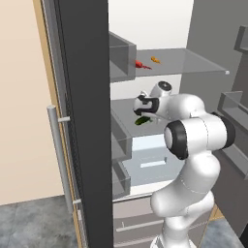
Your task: Transport the fish and cucumber to the fridge. Place the fish on the rack containing meat and place the cucumber on the rack containing the vegetable, ensuring meats and vegetables are on different racks.
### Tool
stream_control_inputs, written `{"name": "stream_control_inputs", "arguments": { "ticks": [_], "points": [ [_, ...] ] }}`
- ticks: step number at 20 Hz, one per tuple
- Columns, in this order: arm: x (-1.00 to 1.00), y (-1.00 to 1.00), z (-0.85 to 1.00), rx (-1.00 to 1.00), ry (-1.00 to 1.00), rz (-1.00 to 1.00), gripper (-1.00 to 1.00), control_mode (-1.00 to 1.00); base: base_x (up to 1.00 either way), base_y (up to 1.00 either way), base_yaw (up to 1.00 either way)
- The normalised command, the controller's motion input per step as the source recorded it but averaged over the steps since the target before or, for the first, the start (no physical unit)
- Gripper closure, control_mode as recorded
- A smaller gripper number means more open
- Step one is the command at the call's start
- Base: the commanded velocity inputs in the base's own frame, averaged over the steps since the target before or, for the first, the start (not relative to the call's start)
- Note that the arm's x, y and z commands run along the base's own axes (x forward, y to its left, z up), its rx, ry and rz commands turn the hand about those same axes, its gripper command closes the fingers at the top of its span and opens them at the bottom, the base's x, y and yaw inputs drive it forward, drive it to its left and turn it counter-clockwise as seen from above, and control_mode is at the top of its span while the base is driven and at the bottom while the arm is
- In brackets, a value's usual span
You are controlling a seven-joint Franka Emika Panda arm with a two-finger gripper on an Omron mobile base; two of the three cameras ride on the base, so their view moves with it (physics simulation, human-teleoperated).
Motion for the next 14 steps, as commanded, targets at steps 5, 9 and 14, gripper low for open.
{"name": "stream_control_inputs", "arguments": {
  "ticks": [5,9,14],
  "points": [
    [-0.57,0.0,0.05,0.02,-0.03,-0.01,-1.0,-1.0,0.0,0.0,0.0],
    [-0.83,0.0,0.31,0.0,-0.08,0.0,-1.0,-1.0,0.0,0.0,0.0],
    [-0.93,0.0,0.63,0.01,-0.08,0.0,-1.0,-1.0,0.0,0.0,0.0]
  ]
}}
